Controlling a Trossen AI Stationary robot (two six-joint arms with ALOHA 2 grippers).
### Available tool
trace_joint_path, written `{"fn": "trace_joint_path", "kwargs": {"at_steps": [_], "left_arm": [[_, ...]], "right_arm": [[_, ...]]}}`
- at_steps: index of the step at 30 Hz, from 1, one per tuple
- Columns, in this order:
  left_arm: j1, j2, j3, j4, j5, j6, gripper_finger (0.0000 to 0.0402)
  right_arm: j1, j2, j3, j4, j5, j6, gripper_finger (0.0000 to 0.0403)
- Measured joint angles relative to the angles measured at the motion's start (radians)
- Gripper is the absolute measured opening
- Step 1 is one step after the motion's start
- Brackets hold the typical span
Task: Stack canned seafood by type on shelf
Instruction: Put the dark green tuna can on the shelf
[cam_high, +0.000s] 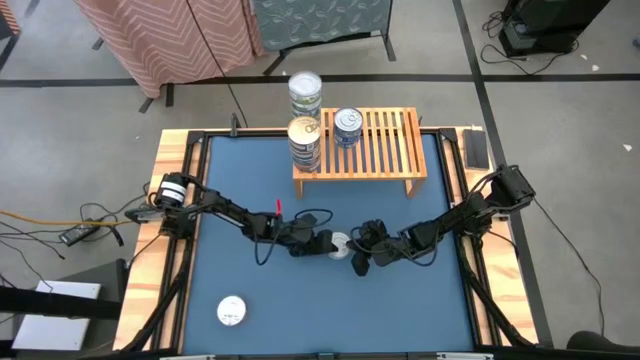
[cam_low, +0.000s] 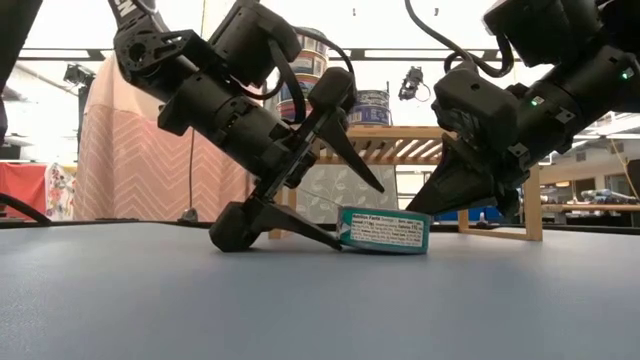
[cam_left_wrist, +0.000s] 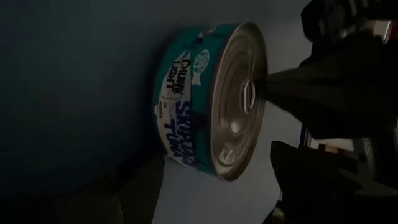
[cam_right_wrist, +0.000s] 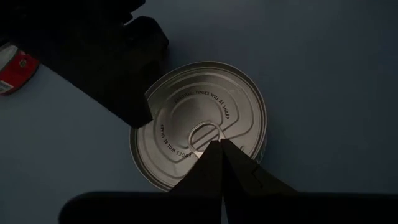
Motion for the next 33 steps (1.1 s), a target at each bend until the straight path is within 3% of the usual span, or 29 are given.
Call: {"fn": "trace_joint_path", "kwargs": {"at_steps": [5, 13, 17, 29, 33], "left_arm": [[-0.003, 0.0, 0.004, -0.033, 0.017, 0.019, 0.0293], [-0.006, 0.0, -0.002, -0.011, -0.066, 0.003, 0.0292], [-0.006, 0.0, -0.002, -0.014, -0.13, -0.029, 0.0271], [-0.007, -0.001, -0.006, -0.005, -0.163, 0.015, 0.0081], [-0.005, -0.001, -0.009, 0.037, -0.156, 0.015, 0.003]], "right_arm": [[0.0, 0.0, 0.0, 0.0, 0.0, -0.001, 0.0004], [-0.012, 0.0, -0.003, 0.012, 0.0, -0.029, 0.0004], [-0.013, 0.0, -0.004, 0.015, 0.001, -0.034, 0.0004], [-0.009, 0.0, -0.011, 0.027, 0.023, -0.044, 0.0004], [0.003, -0.033, -0.02, 0.051, 0.019, -0.113, 0.0004]]}}
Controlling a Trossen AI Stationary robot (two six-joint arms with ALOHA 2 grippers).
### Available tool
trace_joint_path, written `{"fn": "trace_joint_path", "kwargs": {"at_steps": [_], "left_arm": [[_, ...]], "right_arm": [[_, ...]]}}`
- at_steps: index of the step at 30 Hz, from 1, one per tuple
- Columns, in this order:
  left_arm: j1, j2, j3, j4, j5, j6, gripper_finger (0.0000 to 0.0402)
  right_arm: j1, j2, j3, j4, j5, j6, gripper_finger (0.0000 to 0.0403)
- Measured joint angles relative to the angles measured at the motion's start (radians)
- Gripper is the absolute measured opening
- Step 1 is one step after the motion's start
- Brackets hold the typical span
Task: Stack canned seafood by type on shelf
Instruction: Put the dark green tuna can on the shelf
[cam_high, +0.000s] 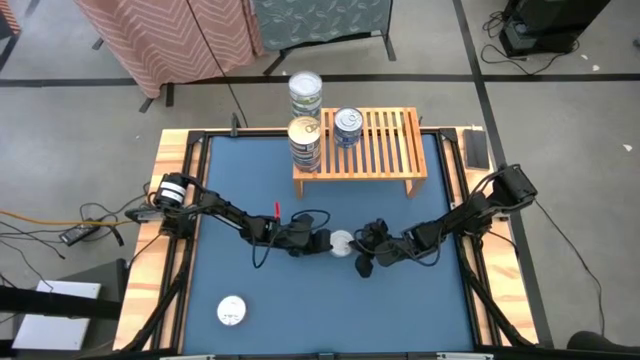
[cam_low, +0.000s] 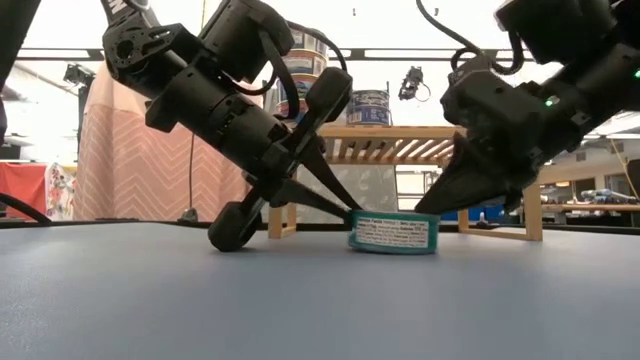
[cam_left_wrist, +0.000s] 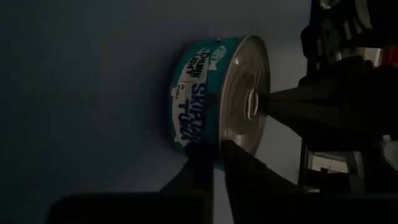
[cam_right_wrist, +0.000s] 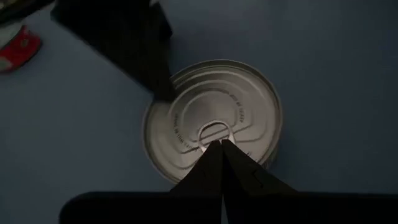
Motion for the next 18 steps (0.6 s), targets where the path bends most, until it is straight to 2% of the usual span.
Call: {"fn": "trace_joint_path", "kwargs": {"at_steps": [4, 10, 13, 18], "left_arm": [[0.001, -0.005, 0.0, 0.016, 0.013, 0.017, 0.0005], [0.003, -0.009, 0.003, 0.012, 0.023, 0.041, 0.0001], [0.003, -0.009, 0.003, 0.013, 0.021, 0.041, 0.0001], [0.003, -0.009, 0.003, 0.035, 0.018, 0.043, 0.0]], "right_arm": [[0.004, -0.087, -0.002, -0.056, -0.024, -0.035, 0.0002], [0.001, -0.235, 0.001, -0.149, 0.015, -0.053, 0.0], [-0.003, -0.256, 0.001, -0.22, 0.021, -0.039, 0.0], [0.003, -0.224, 0.003, -0.205, -0.005, -0.048, 0.0]]}}
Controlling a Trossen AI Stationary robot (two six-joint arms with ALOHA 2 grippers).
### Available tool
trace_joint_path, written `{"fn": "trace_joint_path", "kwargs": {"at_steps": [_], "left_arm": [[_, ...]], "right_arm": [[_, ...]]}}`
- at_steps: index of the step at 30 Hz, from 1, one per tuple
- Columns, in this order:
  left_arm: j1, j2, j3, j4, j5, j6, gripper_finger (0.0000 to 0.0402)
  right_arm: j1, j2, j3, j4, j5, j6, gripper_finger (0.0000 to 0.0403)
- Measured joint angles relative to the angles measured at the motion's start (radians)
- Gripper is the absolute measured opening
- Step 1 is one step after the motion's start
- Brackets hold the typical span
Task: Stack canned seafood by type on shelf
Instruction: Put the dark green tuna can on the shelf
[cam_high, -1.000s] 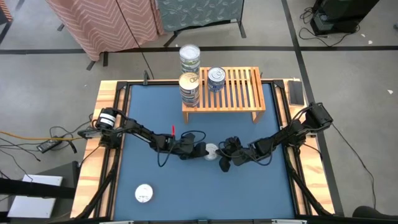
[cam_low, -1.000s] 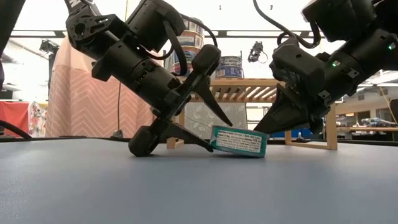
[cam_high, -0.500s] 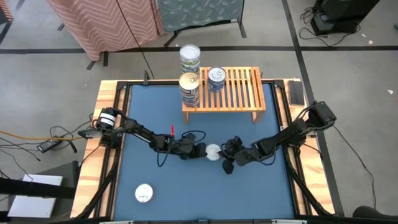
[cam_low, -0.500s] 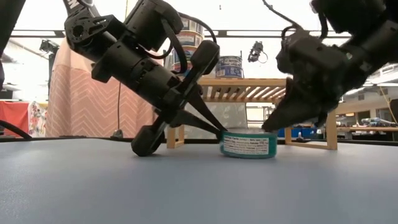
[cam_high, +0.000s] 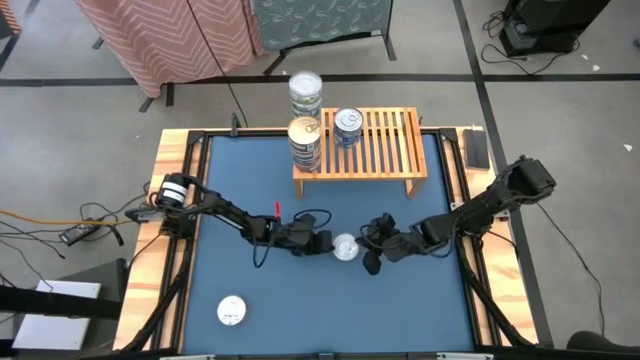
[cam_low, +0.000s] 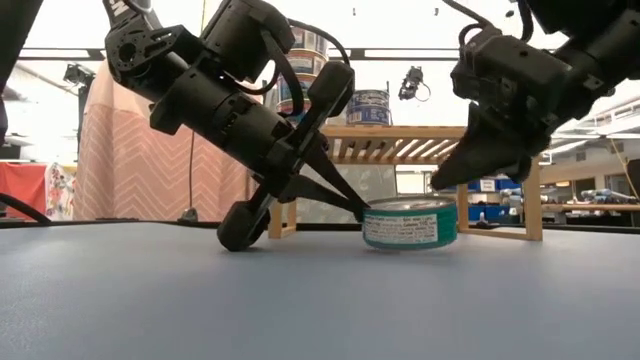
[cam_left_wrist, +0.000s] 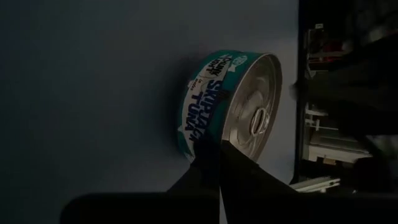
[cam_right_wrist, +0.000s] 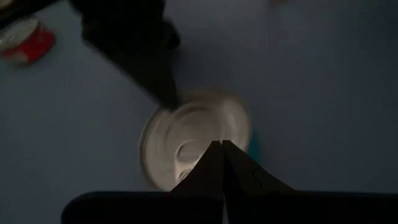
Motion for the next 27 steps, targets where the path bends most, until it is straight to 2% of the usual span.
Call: {"fn": "trace_joint_path", "kwargs": {"at_steps": [6, 12, 19, 23, 27], "left_arm": [[0.002, -0.031, -0.003, 0.045, 0.006, 0.005, 0.0], [0.004, -0.073, -0.001, 0.057, -0.012, -0.043, 0.0], [0.003, -0.086, 0.028, 0.166, -0.127, -0.098, 0.0], [0.002, -0.086, 0.08, 0.158, -0.17, -0.104, 0.0], [0.002, -0.087, 0.152, 0.159, -0.27, -0.104, 0.0]], "right_arm": [[0.003, -0.008, 0.0, -0.064, -0.015, 0.083, 0.0], [0.023, -0.195, 0.001, -0.228, 0.147, 0.089, 0.0], [0.023, -0.439, 0.002, -0.417, 0.175, 0.052, 0.0], [0.023, -0.529, 0.003, -0.525, 0.186, 0.052, 0.0], [0.023, -0.594, 0.003, -0.596, 0.2, 0.048, 0.0]]}}
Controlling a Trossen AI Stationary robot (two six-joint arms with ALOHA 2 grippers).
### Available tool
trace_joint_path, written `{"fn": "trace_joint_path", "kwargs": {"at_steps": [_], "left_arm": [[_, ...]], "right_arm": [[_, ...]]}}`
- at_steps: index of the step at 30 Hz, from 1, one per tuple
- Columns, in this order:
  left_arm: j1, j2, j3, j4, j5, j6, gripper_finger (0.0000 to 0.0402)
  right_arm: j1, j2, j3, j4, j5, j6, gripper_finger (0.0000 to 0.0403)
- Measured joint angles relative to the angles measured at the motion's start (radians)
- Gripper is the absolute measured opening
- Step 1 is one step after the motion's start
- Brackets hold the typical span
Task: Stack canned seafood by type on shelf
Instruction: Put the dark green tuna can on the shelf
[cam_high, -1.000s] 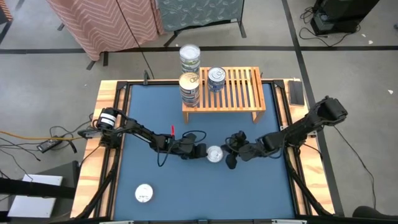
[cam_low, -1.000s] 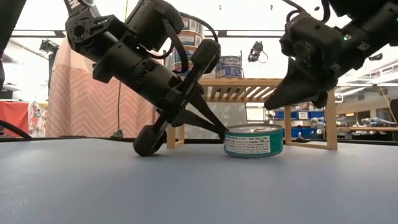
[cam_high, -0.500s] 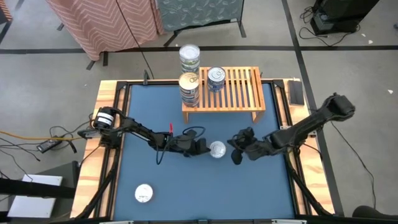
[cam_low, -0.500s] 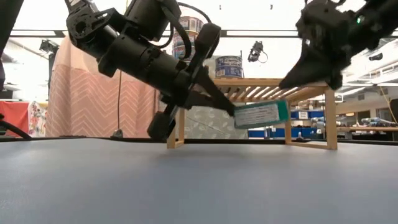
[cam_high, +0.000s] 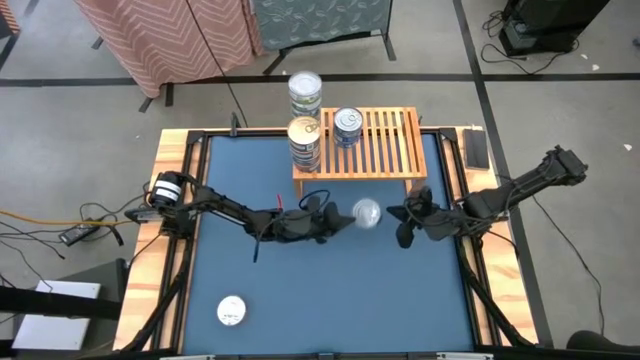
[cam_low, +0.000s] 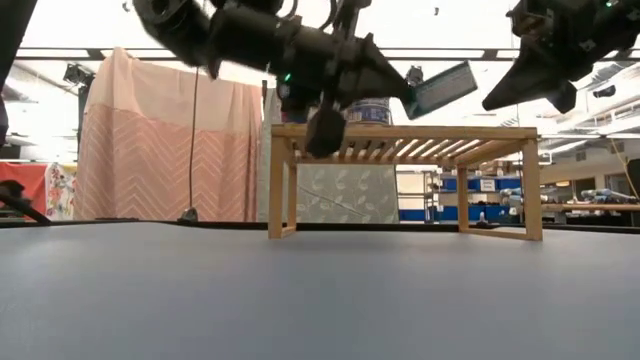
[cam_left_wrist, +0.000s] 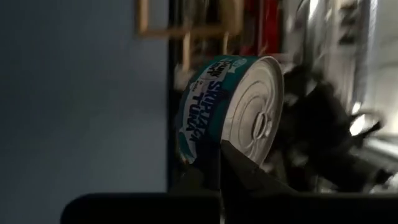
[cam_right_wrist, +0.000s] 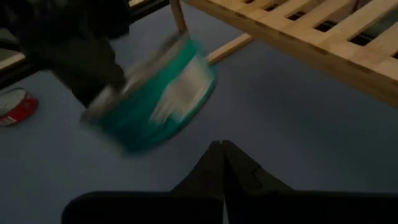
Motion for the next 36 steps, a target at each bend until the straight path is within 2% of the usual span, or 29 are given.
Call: {"fn": "trace_joint_path", "kwargs": {"at_steps": [6, 11, 16, 20, 25, 33, 36], "left_arm": [[0.003, 0.0, 0.137, -0.116, -0.216, -0.001, 0.0], [0.017, 0.0, 0.284, -0.338, -0.35, -0.01, 0.0], [0.04, -0.002, 0.424, -0.596, -0.469, -0.09, 0.0], [0.061, -0.002, 0.483, -0.702, -0.503, -0.163, 0.0], [0.091, -0.002, 0.486, -0.77, -0.547, -0.262, 0.0], [0.122, 0.006, 0.486, -0.922, -0.531, -0.406, 0.0], [0.127, 0.006, 0.485, -0.904, -0.51, -0.425, 0.0]], "right_arm": [[0.004, -0.034, 0.0, -0.054, -0.006, -0.007, 0.0], [0.017, -0.034, 0.0, -0.055, -0.014, -0.03, 0.0], [0.046, -0.035, 0.0, -0.077, -0.018, -0.051, 0.0], [0.072, -0.035, 0.0, -0.1, -0.019, -0.056, 0.0], [0.097, -0.035, 0.0, -0.109, -0.019, -0.076, 0.0], [0.111, -0.035, 0.0, -0.109, -0.019, -0.108, 0.0], [0.111, -0.035, 0.0, -0.11, -0.019, -0.115, 0.0]]}}
